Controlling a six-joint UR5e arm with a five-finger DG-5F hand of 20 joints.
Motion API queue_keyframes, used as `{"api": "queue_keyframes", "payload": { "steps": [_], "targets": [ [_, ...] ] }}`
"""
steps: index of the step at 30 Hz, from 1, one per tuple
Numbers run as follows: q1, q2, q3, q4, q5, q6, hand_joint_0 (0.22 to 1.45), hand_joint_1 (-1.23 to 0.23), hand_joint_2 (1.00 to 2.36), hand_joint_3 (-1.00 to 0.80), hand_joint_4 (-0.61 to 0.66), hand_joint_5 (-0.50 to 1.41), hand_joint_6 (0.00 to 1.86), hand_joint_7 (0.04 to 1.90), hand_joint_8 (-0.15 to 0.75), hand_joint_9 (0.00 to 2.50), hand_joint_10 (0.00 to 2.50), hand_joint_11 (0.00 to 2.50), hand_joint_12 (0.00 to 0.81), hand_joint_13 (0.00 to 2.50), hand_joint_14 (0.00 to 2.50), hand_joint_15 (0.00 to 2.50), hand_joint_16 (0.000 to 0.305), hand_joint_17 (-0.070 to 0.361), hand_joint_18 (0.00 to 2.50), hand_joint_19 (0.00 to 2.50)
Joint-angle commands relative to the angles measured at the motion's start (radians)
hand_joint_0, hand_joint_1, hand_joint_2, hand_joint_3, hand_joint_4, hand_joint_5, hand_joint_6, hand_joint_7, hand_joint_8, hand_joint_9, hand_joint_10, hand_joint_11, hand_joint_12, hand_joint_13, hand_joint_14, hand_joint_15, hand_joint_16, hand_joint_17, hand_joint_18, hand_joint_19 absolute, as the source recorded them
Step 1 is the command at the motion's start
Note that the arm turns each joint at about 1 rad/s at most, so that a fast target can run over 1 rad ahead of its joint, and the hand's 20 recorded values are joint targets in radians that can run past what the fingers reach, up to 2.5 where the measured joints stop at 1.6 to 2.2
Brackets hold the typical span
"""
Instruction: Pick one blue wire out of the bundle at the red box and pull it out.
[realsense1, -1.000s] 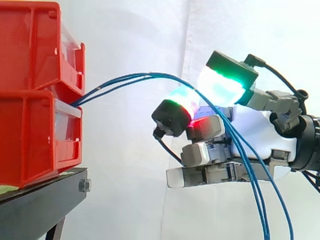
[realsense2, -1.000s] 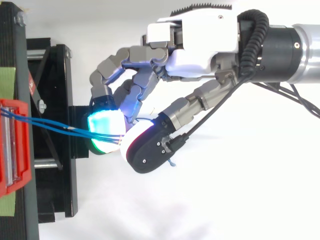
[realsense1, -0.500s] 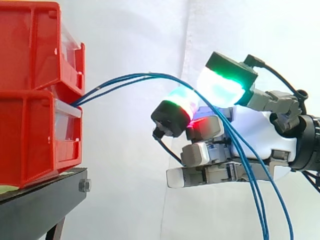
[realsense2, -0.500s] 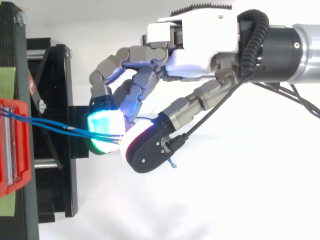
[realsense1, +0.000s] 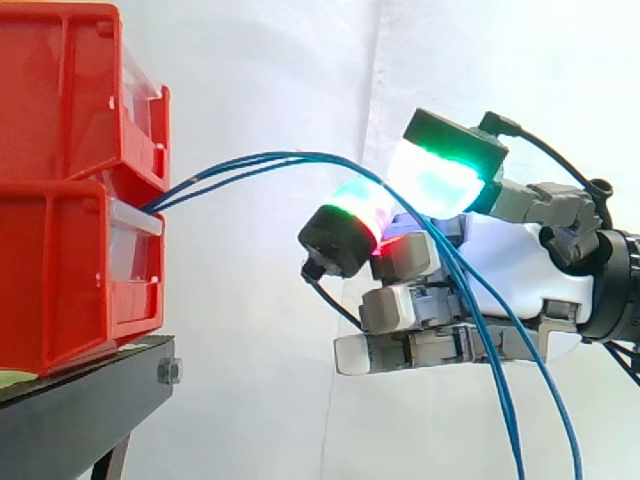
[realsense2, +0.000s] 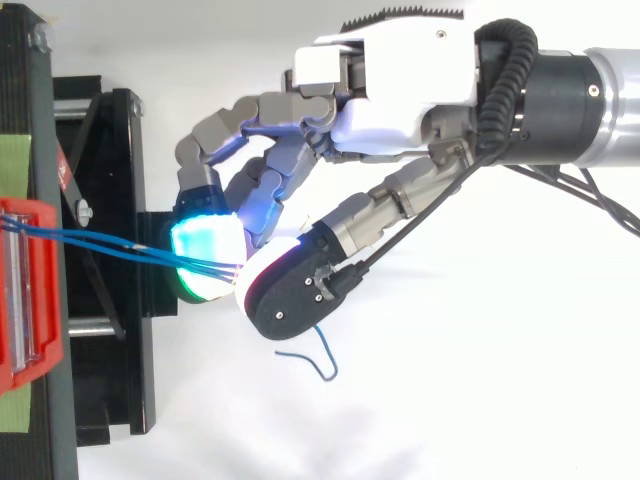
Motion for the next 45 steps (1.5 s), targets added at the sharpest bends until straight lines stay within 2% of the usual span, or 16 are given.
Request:
{"api": "queue_keyframes", "payload": {
  "steps": [1,4,8,11,20,32,45],
  "targets": [
    [0.0,0.0,0.0,0.0,0.0,0.001,0.78,-0.83,1.02,-0.21,0.2,-0.08,0.56,1.36,0.248,0.92,0.03,0.95,0.349,0.84,0.03,0.85,0.055,0.124,0.41,0.49],
    [0.0,0.0,0.0,0.0,0.0,0.0,0.69,-0.85,1.02,-0.15,0.21,-0.09,0.55,1.36,0.254,0.89,0.03,0.96,0.356,0.83,0.03,0.85,0.057,0.128,0.43,0.47],
    [0.0,0.0,0.0,0.0,0.0,0.0,0.58,-0.81,1.02,-0.26,0.21,-0.1,0.6,1.3,0.261,0.88,0.03,0.97,0.369,0.81,0.03,0.87,0.059,0.133,0.39,0.5],
    [0.0,0.0,0.0,0.0,0.0,0.0,0.55,-0.79,1.01,-0.32,0.2,-0.11,0.66,1.22,0.273,0.92,0.03,1.0,0.377,0.82,0.03,0.86,0.06,0.135,0.4,0.51],
    [0.0,0.0,0.0,0.0,0.0,0.0,0.56,-0.79,1.01,-0.35,0.18,-0.14,0.82,1.11,0.278,0.96,0.03,1.04,0.38,0.84,0.03,0.86,0.059,0.134,0.41,0.51],
    [0.0,0.0,0.0,0.0,0.0,0.0,0.54,-0.81,1.0,-0.44,0.19,-0.13,0.88,1.16,0.283,1.04,0.03,1.11,0.386,0.87,0.03,0.86,0.06,0.135,0.44,0.52],
    [0.0,0.0,0.0,0.0,0.0,0.0,0.55,-0.82,1.0,-0.46,0.18,-0.1,0.88,1.24,0.276,1.16,0.03,1.2,0.373,0.91,0.03,0.87,0.058,0.13,0.49,0.52]
  ]
}}
